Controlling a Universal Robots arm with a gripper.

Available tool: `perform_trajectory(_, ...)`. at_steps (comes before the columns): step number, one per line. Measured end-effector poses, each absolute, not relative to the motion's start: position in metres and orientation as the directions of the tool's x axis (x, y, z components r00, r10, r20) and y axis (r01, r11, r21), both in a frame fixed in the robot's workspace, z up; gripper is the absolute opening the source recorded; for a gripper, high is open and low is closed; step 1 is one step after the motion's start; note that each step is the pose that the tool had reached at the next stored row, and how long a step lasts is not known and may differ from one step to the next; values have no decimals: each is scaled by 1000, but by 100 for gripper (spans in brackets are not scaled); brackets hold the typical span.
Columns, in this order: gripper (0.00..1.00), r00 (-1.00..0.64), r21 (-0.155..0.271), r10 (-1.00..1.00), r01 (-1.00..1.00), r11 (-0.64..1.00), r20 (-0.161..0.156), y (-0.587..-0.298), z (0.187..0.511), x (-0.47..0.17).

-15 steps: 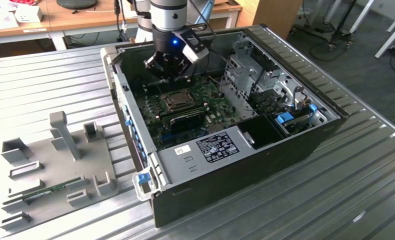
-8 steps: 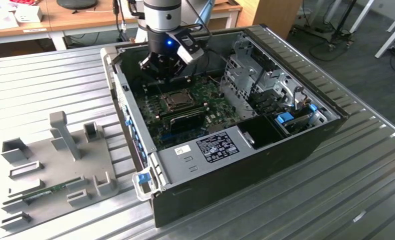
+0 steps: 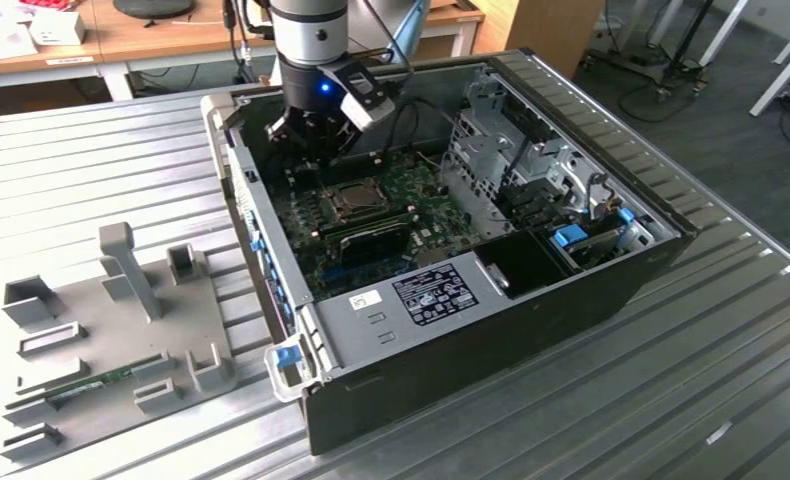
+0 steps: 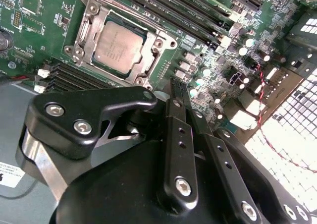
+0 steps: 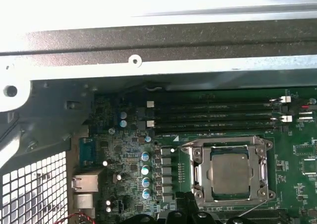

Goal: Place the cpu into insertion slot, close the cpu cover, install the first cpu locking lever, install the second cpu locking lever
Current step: 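Install the first cpu locking lever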

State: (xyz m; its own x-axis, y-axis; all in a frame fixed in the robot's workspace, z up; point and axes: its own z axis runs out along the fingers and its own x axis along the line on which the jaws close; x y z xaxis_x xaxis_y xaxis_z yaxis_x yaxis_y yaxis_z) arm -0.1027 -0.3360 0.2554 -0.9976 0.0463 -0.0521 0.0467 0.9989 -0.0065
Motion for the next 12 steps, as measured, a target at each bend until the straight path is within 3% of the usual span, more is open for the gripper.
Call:
perform_trajectory(7, 10, -998, 2, 47, 47, 999, -53, -336, 256, -103)
perform_trajectory(12, 10, -997, 37, 49, 47, 998, -59, -336, 256, -103)
